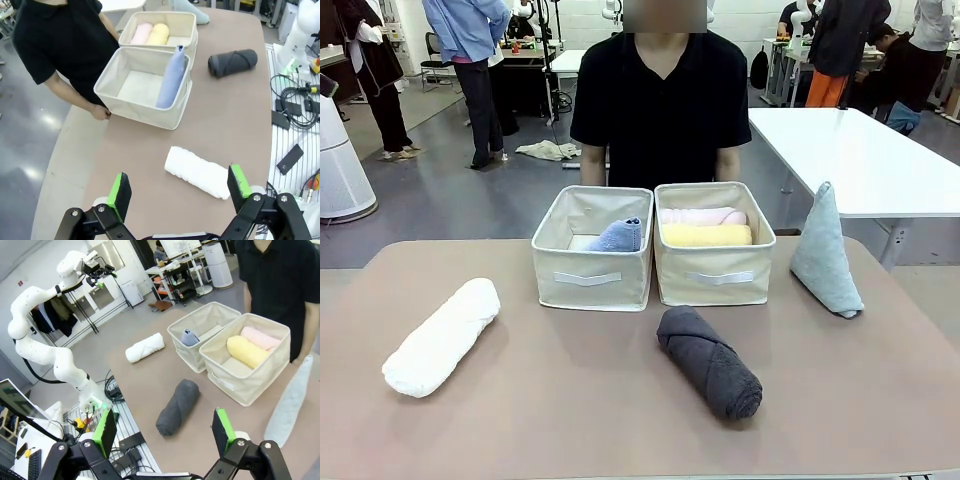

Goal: Sort the towels based on their folding style.
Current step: Pick up one triangle-folded towel and place it in the left Fabric basket, then pick up another triangle-folded towel from the table and place it in the left Fabric basket.

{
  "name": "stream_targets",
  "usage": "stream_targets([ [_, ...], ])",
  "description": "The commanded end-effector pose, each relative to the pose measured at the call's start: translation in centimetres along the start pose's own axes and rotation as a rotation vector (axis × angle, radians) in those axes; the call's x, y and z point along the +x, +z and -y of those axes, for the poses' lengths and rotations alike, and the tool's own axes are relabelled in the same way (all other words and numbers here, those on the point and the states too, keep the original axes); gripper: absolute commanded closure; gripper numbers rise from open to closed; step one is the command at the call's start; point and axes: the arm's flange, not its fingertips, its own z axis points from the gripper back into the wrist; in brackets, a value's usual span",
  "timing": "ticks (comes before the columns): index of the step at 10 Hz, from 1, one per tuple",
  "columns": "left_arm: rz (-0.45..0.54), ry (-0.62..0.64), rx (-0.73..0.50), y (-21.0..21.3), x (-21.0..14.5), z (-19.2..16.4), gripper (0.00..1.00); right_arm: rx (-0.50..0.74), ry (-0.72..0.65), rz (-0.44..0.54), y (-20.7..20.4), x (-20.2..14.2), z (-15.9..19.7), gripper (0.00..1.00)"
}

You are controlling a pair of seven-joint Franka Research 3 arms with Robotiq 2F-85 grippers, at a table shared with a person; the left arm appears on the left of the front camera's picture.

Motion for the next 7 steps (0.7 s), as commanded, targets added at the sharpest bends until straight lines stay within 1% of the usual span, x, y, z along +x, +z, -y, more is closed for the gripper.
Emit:
stream_targets([
  [1,0.038,-0.015,0.005,0.4,0.1,1.3,0.0,0.012,0.004,-0.001,0.1,0.0,0.0,0.0],
  [2,0.038,-0.015,0.005,0.4,0.1,1.3,0.0,0.012,0.004,-0.001,0.1,0.0,0.0,0.0],
  [3,0.011,-0.006,0.005,0.4,0.3,0.4,0.0,0.012,0.004,-0.001,0.1,0.0,0.0,0.0],
  [4,0.044,-0.024,-0.051,1.8,-0.4,-0.7,0.0,0.012,0.004,-0.001,0.1,0.0,0.0,0.0],
  [5,0.029,-0.087,-0.13,3.2,-1.5,-1.4,0.0,0.012,0.004,-0.001,0.1,0.0,0.0,0.0],
  [6,0.078,-0.142,-0.108,5.2,-3.1,-2.7,0.0,0.012,0.004,-0.001,0.1,0.0,0.0,0.0],
  [7,0.161,-0.115,-0.064,7.2,-4.9,-3.8,0.0,0.012,0.004,-0.001,0.1,0.0,0.0,0.0],
])
